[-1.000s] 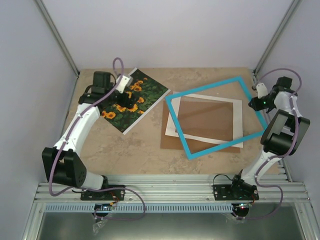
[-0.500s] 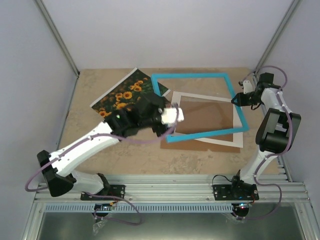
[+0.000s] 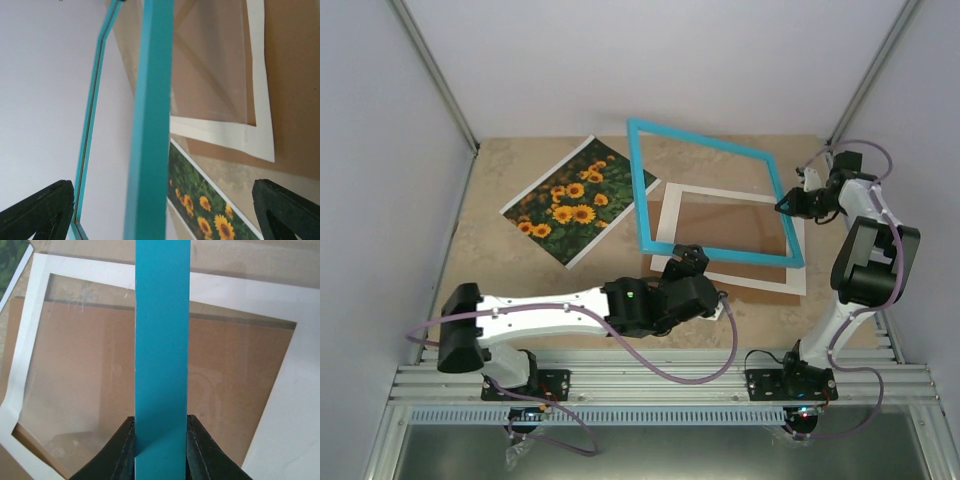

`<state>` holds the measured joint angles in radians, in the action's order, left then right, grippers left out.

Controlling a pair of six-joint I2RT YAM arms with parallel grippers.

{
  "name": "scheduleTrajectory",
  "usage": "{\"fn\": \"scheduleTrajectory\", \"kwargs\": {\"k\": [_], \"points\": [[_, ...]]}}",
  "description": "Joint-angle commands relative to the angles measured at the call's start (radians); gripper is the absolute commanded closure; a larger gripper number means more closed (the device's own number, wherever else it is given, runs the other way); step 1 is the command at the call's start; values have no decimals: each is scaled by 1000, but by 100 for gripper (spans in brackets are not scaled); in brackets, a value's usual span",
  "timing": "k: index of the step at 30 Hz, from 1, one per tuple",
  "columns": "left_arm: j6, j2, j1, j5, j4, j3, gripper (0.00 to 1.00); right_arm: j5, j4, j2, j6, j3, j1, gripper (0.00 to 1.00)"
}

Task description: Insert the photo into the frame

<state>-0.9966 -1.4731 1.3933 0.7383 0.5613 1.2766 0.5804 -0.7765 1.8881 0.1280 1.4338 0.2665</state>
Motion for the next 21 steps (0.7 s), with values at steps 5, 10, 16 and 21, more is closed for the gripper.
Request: {"fn": "scheduleTrajectory", "kwargs": {"k": [5, 10, 16, 21], "points": [[-163, -100, 0, 240, -228, -60, 10, 141, -36, -61, -41, -21, -6, 100], [-272, -126, -1, 292, -372, -126, 30, 137, -41, -74, -32, -39, -8, 100], [-390, -134, -10, 322, -524, -193, 50, 139, -38, -103, -26, -72, -15, 100], [-392, -126, -22, 326, -532, -178, 80, 154, -55, -111, -3, -65, -14, 99]]}}
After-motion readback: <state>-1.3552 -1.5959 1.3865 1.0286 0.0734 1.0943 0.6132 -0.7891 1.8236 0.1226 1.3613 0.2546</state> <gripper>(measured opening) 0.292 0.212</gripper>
